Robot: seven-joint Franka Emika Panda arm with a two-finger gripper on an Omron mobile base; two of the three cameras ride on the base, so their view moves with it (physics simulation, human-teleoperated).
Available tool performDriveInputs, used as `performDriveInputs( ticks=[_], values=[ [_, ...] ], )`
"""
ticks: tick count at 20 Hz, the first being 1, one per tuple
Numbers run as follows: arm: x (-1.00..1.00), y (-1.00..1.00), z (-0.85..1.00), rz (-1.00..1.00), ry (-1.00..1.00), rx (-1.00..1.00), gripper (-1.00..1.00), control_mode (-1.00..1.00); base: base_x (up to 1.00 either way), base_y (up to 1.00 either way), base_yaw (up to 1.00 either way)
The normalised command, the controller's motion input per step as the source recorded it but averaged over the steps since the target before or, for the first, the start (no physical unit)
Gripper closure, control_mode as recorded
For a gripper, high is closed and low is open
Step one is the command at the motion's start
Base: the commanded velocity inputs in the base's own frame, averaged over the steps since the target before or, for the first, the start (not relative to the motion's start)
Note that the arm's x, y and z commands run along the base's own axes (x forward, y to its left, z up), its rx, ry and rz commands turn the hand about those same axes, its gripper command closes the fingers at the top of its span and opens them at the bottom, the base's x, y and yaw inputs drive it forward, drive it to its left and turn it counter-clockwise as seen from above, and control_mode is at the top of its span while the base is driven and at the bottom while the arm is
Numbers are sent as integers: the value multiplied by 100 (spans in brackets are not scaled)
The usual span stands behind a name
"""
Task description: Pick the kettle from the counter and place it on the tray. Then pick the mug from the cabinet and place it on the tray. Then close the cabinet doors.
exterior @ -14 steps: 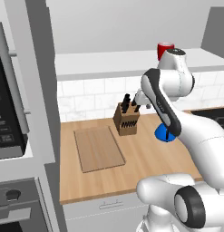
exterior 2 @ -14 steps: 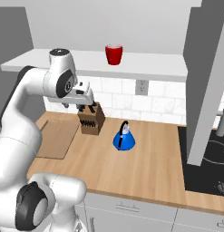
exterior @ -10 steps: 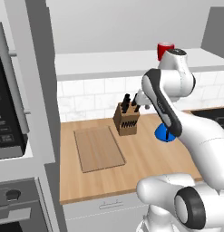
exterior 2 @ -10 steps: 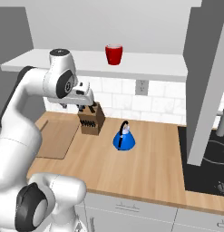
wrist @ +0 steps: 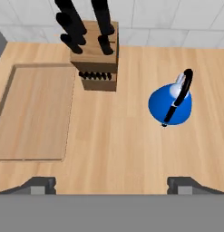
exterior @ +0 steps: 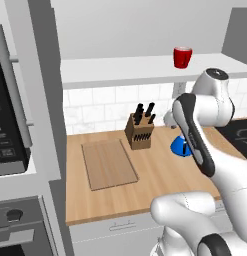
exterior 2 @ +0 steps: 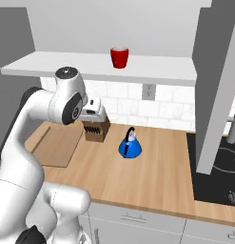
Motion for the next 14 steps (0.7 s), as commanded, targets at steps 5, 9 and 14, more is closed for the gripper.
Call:
performDriveInputs(
  ticks=[5, 9, 14],
  values=[
    [-6, -53, -33, -29, 0, 0, -100, -100, 0, 0, 0],
    [25, -49, -25, -30, 2, 0, -100, -100, 0, 0, 0],
    [39, -52, -28, -22, 4, 0, -100, -100, 0, 0, 0]
  ],
)
